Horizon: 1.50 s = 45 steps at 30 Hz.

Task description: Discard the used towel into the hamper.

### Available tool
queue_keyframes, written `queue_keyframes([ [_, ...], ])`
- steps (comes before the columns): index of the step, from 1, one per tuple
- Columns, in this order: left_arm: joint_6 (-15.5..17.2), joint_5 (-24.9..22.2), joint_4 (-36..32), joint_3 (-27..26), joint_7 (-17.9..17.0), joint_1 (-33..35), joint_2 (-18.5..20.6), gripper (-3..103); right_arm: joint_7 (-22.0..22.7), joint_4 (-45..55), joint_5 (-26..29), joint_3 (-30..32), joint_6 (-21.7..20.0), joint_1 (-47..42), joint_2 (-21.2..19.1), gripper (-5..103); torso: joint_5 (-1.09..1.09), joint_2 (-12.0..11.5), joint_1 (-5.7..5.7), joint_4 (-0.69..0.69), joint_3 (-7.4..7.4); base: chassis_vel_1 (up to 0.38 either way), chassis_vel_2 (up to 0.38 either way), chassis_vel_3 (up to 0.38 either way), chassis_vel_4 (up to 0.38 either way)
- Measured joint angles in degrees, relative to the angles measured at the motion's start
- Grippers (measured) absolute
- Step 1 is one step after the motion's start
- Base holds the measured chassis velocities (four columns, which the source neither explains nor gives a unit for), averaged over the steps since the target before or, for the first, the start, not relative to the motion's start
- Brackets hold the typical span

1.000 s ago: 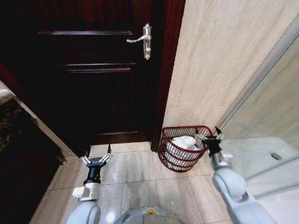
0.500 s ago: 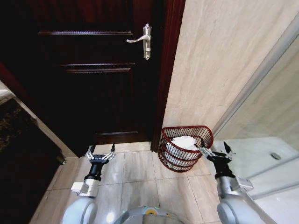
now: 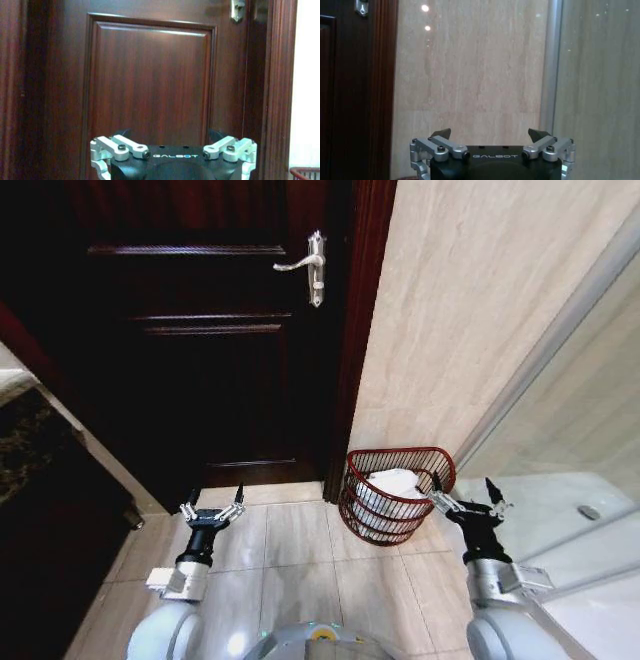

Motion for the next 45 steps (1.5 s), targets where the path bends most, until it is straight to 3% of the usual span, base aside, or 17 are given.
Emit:
queue_keyframes([
  [23, -1.92, 0.78, 0.06, 0.43, -1.23, 0.21, -0.64, 100, -1.43, -0.50, 0.30, 1.47, 3.38, -3.70, 0.97, 100, 0.01, 0.00, 0.00, 0.00, 0.00, 0.105, -0.111, -0.105, 0.106],
  [45, -1.64, 1.63, 1.47, 1.15, 0.08, -0.56, -0.08, 100, -0.86, -1.78, -0.35, 2.08, 5.23, -4.97, 2.40, 100, -0.01, 0.00, 0.00, 0.00, 0.00, 0.108, -0.109, -0.110, 0.109],
])
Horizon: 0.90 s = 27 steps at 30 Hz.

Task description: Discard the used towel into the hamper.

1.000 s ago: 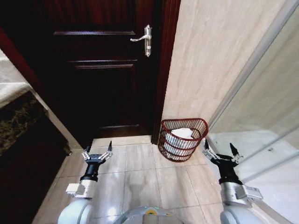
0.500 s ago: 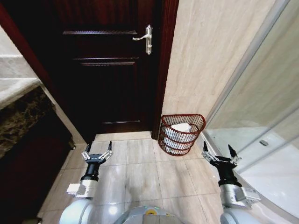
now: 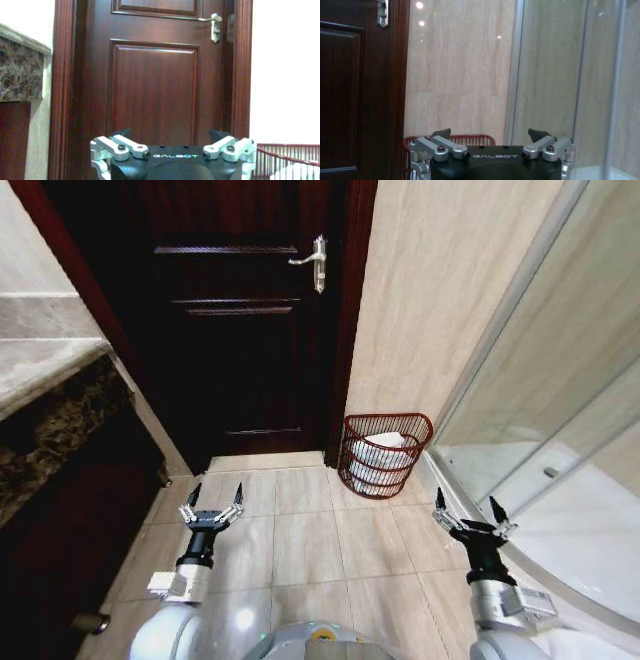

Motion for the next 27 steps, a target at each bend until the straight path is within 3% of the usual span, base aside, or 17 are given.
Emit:
queue_keyframes([
  [9, -0.05, 0.39, 0.01, 0.17, -0.06, 0.20, -0.30, 100, 0.43, -0.13, 0.06, 0.21, 0.40, -0.06, 0.02, 100, 0.01, 0.00, -0.01, 0.00, -0.01, 0.059, -0.092, -0.091, 0.050],
  [27, -0.71, 1.61, -0.11, 0.84, 0.00, 0.58, -1.02, 100, 1.93, -0.50, 0.04, 0.14, 1.65, -0.65, 0.42, 100, 0.01, 0.00, 0.00, 0.00, 0.00, -0.076, -0.064, -0.070, -0.078],
])
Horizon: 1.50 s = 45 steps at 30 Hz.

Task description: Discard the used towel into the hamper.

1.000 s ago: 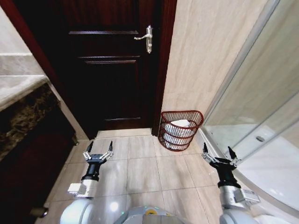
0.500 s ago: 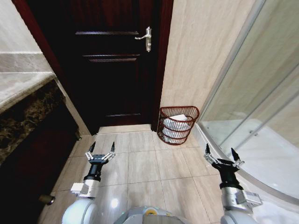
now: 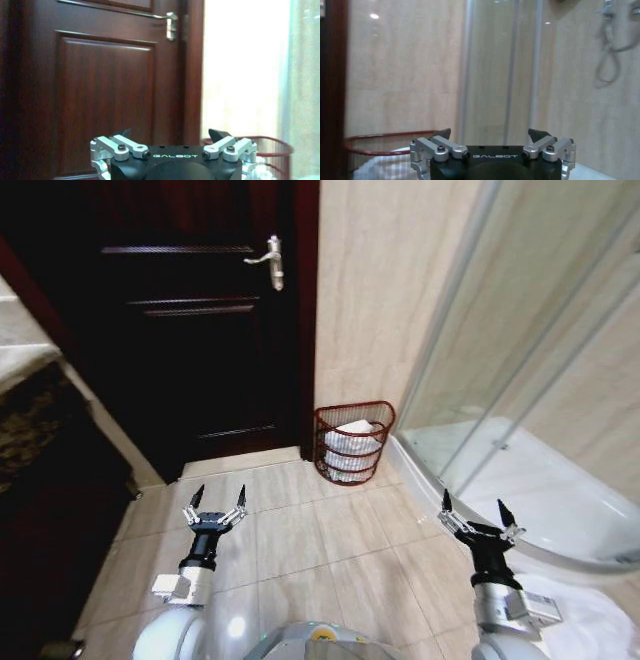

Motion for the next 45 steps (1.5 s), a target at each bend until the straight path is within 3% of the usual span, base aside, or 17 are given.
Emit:
queue_keyframes([
  [24, -0.12, 1.10, -0.17, 0.85, 0.01, 0.12, -0.51, 100, 0.08, -0.42, 2.92, 3.27, 2.41, -1.63, 1.58, 100, 0.00, 0.00, 0.00, 0.00, 0.00, -0.127, -0.129, -0.124, -0.122],
  [45, -1.36, 0.25, 1.41, 1.03, 0.00, -0.56, -0.46, 100, 4.38, -2.05, 2.29, 3.18, 5.23, -3.57, 4.23, 100, 0.00, 0.00, 0.00, -0.01, 0.00, -0.125, -0.121, -0.125, -0.130],
])
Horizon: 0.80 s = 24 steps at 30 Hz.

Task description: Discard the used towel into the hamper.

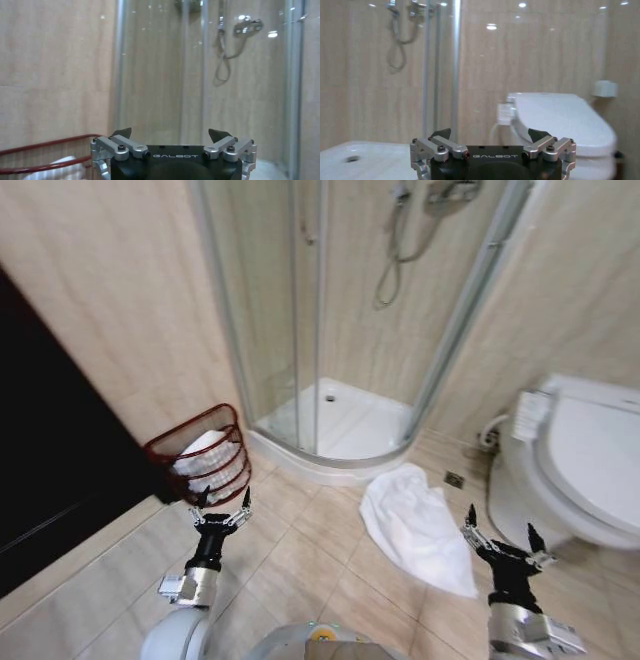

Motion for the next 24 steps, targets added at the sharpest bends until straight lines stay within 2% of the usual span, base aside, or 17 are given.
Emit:
queue_keyframes([
  [24, 0.32, -1.05, 0.68, 0.73, 0.31, -0.36, 0.59, 100, 0.94, -1.42, -1.94, -0.78, 2.71, -0.66, -0.05, 100, 0.00, 0.00, 0.00, 0.01, 0.00, -0.011, -0.011, -0.013, -0.012],
])
